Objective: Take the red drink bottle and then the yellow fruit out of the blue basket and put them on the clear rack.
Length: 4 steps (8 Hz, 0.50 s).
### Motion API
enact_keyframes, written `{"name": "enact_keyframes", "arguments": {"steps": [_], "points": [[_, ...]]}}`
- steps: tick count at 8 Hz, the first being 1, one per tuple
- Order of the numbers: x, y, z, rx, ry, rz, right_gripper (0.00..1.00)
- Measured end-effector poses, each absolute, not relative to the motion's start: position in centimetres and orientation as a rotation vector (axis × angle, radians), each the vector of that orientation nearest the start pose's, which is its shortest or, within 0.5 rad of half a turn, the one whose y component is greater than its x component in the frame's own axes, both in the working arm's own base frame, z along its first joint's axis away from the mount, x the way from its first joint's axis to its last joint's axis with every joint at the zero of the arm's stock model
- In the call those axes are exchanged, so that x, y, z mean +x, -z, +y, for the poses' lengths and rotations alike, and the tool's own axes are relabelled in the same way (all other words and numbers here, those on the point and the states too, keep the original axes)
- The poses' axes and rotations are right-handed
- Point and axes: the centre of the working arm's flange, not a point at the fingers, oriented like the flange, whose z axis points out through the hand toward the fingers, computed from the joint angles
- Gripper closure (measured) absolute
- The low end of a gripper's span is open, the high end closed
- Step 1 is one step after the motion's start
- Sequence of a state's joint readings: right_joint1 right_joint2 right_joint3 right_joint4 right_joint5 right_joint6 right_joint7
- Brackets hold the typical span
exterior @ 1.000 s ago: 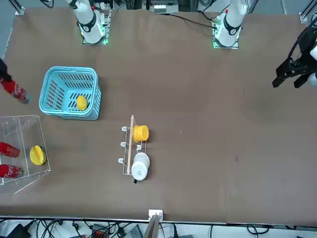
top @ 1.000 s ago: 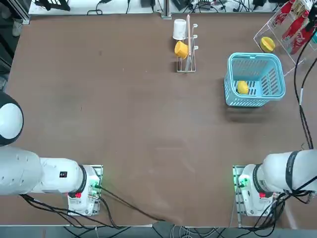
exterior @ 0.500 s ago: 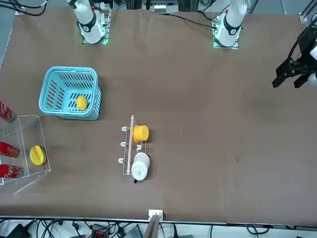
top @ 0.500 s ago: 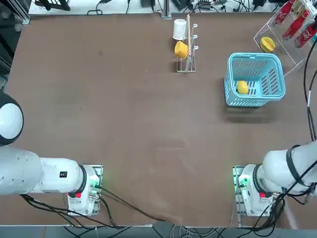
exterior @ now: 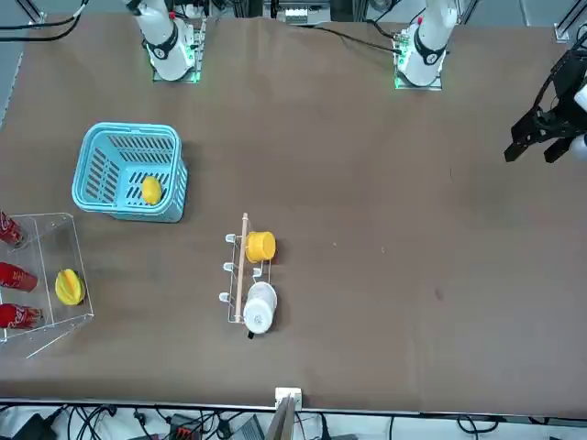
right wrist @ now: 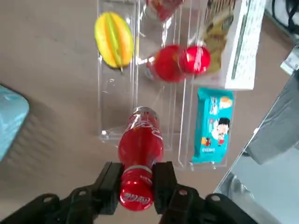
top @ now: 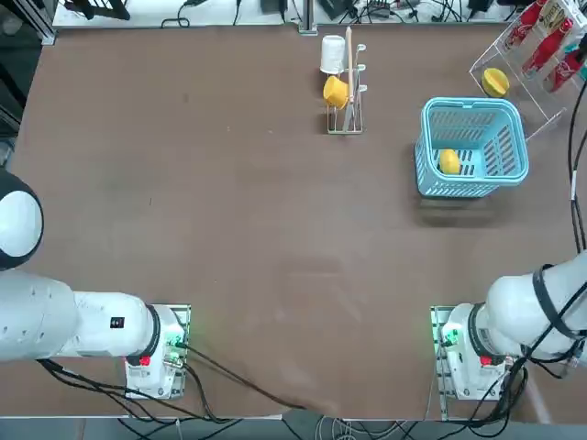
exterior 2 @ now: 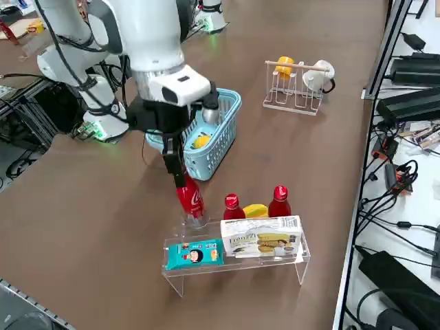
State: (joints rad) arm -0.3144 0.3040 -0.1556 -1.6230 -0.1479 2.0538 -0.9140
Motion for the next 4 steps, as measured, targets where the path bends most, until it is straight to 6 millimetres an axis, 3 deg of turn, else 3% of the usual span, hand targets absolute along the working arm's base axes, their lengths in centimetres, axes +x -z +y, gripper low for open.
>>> {"name": "enact_keyframes", "arguments": {"steps": [2,4], "points": [[58.9,-44.5,-31.5,-3.248,-0.048,-0.844,0.61],[59.1,-44.2,-31.8,-3.252,-0.041,-0.844,0.61]]}}
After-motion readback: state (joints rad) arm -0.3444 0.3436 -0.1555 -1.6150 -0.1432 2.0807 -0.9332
